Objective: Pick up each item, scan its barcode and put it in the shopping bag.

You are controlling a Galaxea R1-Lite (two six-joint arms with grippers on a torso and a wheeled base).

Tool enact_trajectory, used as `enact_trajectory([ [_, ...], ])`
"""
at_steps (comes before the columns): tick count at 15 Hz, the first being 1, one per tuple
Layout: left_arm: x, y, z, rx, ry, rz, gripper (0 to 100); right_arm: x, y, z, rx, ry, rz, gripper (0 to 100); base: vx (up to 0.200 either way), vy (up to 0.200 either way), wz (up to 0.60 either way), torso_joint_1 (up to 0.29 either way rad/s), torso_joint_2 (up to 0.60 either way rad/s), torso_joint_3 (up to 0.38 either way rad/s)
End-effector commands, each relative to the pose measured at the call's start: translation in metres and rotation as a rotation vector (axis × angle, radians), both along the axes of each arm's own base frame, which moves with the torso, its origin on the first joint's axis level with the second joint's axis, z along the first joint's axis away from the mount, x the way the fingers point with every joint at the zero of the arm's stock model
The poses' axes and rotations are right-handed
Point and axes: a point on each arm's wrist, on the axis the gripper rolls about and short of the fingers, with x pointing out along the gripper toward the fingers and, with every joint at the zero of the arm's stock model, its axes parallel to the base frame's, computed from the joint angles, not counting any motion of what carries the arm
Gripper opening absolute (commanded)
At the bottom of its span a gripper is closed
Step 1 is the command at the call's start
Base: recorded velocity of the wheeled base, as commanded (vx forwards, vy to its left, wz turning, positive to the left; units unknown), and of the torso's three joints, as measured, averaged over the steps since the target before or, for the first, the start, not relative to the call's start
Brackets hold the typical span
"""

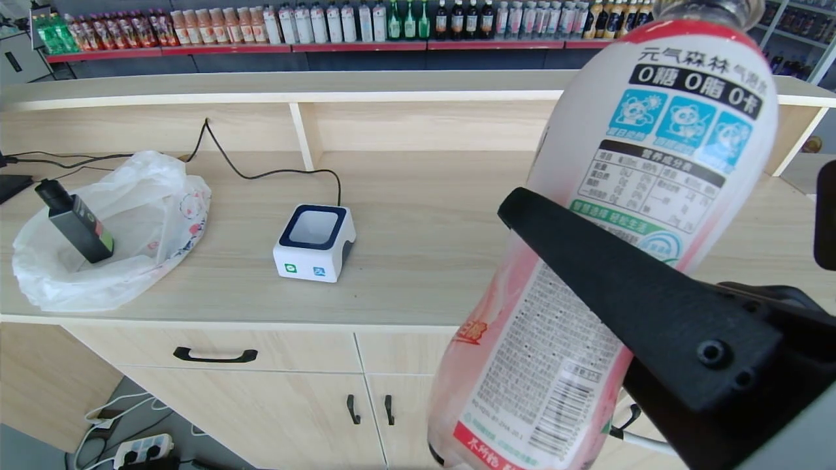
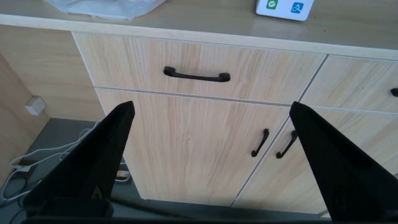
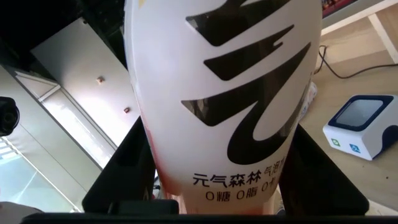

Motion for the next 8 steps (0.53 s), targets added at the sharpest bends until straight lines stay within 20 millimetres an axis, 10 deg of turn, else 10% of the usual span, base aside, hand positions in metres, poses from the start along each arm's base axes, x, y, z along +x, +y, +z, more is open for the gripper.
enact_trajectory([
  [1, 0.0001, 0.0, 0.0001, 0.0, 0.001, 0.0, 100, -0.0002, -0.0001, 0.0002, 0.001, -0.001, 0.0, 0, 0.0, 0.0, 0.0, 0.0, 0.0, 0.0],
  [8, 0.0001, 0.0, 0.0001, 0.0, 0.001, 0.0, 100, -0.0036, -0.0075, -0.004, -0.022, -0.009, -0.01, 0, 0.0, 0.0, 0.0, 0.0, 0.0, 0.0],
])
